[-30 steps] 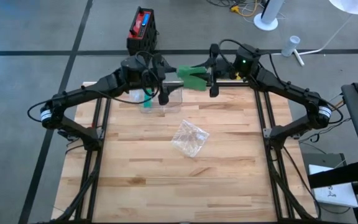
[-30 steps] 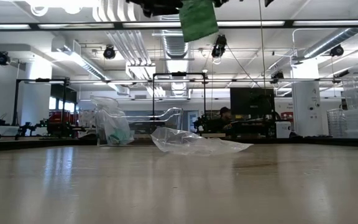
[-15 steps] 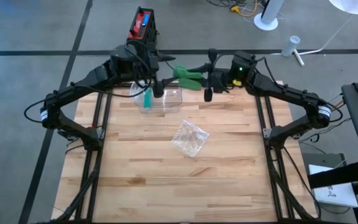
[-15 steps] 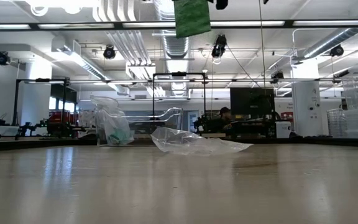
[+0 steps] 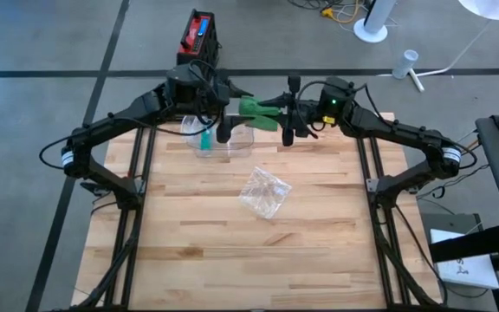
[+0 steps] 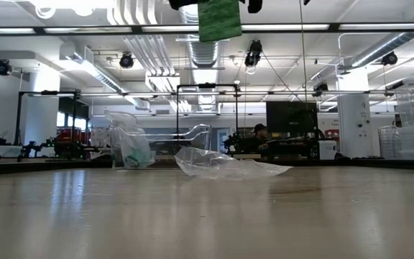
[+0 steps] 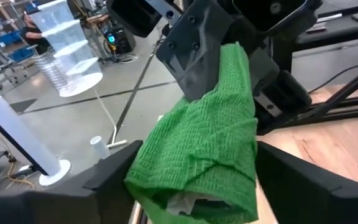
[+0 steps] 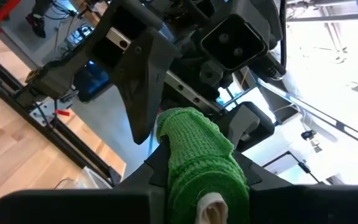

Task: Roll bandage
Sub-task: Roll the green bandage

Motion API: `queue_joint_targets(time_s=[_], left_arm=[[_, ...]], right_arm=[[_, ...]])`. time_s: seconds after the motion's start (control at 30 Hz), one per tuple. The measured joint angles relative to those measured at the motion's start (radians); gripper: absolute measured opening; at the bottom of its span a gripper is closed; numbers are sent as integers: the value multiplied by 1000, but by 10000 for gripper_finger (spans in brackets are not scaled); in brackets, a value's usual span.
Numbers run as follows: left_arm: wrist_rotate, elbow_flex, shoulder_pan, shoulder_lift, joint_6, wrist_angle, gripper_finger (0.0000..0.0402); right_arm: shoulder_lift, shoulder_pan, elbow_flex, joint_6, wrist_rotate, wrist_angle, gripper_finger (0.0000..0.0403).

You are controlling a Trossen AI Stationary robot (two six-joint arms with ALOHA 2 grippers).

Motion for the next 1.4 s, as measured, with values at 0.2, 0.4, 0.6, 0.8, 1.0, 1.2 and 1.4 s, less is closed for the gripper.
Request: queue_joint_targets(time_s=[0.2,0.4,0.6,0.8,1.0,1.2,1.4], left_arm=[[0,0,0,0,-4,-1,188],[-27,0,3,-1,45,-11,46],[-130,-1,3,-2,164,-6,50],[-158,-4,5,4,209,31,51],[-157,-22,6,5,243,91,49],[-158,-29,5,8,269,98,49],[-172,-29,3,17,298,117,48]], right_arm=[[1,0,-1,-3,7,0,65],[14,-2,-1,153,15,1,95],[17,-10,-1,613,20,34,169],[12,-68,21,922,-14,-26,207],[13,-96,28,988,-22,-84,198],[12,-100,38,1016,-76,-92,184],[12,-102,49,1063,-78,-100,209]])
